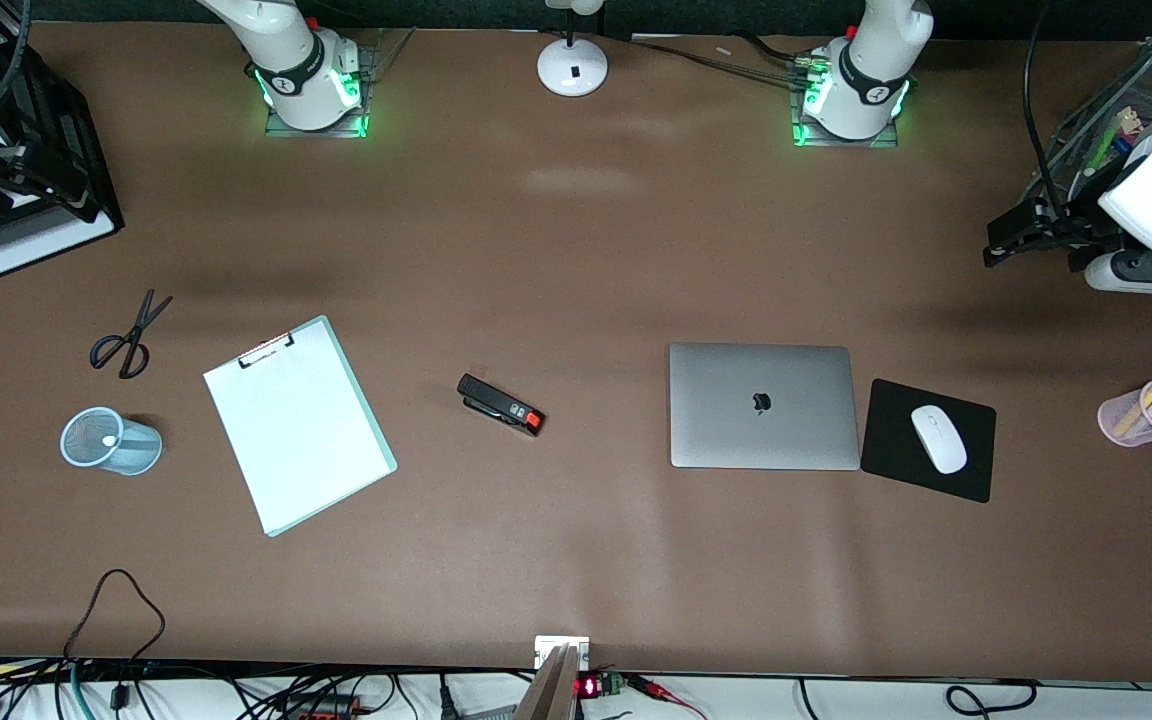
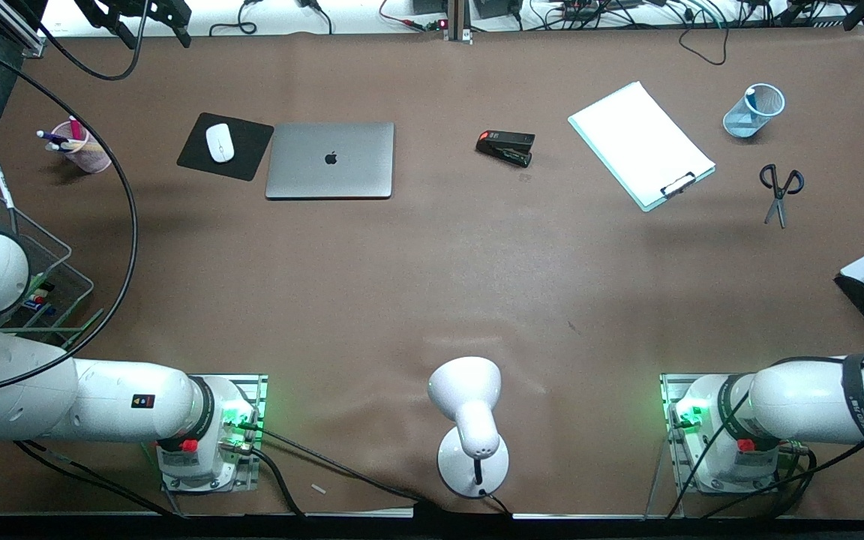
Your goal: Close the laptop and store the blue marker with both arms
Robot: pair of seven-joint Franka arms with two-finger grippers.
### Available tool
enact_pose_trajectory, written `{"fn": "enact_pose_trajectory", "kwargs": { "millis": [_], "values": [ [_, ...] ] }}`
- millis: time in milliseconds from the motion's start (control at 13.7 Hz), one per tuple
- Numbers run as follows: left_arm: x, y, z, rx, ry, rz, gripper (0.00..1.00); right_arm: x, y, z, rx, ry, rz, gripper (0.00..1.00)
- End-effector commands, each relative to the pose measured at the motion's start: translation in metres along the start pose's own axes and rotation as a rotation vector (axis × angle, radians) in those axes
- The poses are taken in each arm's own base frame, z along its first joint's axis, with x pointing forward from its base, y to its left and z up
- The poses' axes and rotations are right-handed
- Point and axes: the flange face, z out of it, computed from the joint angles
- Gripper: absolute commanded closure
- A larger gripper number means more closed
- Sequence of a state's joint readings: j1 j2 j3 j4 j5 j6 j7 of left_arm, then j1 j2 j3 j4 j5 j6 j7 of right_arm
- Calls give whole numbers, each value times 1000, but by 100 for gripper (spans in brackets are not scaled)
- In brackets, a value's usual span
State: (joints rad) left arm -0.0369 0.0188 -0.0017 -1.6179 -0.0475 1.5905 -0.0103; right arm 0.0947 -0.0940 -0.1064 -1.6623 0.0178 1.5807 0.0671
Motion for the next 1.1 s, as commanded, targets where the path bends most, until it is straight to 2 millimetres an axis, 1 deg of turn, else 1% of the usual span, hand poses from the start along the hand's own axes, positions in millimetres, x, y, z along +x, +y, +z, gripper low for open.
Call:
{"fn": "enact_pose_trajectory", "kwargs": {
  "millis": [0,366,512,1024],
  "values": [
    [4,1,-7,-9,5,13,0,0,3,-2,-9,-18,-17,0],
    [4,1,-7,-8,5,13,0,1,5,1,-22,-25,-11,0],
    [4,3,-7,-8,5,16,0,4,5,9,-24,-35,-6,0],
    [4,1,-7,-8,5,13,0,4,2,8,-24,-32,-11,0]
  ]
}}
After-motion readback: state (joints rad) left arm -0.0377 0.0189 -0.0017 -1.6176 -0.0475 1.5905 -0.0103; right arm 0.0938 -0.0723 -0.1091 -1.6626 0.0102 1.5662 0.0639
